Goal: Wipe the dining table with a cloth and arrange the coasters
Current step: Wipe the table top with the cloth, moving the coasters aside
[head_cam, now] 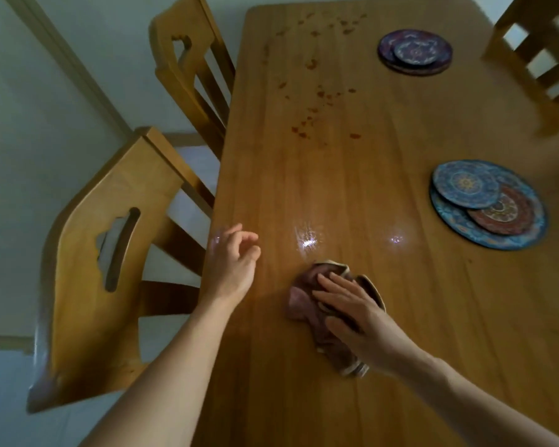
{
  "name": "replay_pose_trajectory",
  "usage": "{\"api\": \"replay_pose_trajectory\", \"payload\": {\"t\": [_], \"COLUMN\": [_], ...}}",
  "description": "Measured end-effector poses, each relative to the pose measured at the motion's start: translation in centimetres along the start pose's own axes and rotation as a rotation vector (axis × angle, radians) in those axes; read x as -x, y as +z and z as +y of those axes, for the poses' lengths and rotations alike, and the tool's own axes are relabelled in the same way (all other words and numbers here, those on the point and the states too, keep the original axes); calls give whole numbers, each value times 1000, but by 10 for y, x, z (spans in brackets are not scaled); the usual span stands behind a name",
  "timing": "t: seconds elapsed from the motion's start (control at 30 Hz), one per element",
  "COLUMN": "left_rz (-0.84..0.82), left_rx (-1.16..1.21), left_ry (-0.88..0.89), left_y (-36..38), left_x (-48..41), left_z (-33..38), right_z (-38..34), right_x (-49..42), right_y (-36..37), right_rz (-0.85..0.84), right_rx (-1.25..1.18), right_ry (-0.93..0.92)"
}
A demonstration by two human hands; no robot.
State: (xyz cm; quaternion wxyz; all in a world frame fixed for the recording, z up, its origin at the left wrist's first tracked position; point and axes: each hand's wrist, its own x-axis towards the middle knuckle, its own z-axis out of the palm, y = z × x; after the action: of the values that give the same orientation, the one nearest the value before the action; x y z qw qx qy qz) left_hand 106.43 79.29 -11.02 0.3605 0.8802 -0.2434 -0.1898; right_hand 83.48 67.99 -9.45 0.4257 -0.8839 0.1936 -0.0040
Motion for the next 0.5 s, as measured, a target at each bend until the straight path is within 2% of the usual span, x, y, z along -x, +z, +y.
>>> {"api": "replay_pose_trajectory", "payload": {"t": [0.07, 0.13, 0.17, 0.23, 0.3, 0.37, 0.5], "left_rz": [-67, -106, -99, -62, -50, -91, -246], "left_rx": [70, 93, 64, 13, -23, -77, -341], "left_ry": [49, 121, 169, 247, 242, 189, 102], "left_y": [4, 15, 22, 34, 43, 48, 57], "left_x": [21, 36, 42, 51, 61, 73, 85], "left_z": [17, 38, 49, 67, 81, 88, 86], "right_z": [0, -1, -2, -1, 3, -1, -1], "right_x": [6, 4, 3, 1, 0, 1, 4], "right_y": [-8, -15, -18, -22, -22, -22, -26], "right_rz": [266, 537, 605, 563, 396, 323, 388], "right_rx": [-135, -129, -90, 14, 72, 57, -70], "right_ry": [97, 229, 303, 487, 599, 619, 598]}}
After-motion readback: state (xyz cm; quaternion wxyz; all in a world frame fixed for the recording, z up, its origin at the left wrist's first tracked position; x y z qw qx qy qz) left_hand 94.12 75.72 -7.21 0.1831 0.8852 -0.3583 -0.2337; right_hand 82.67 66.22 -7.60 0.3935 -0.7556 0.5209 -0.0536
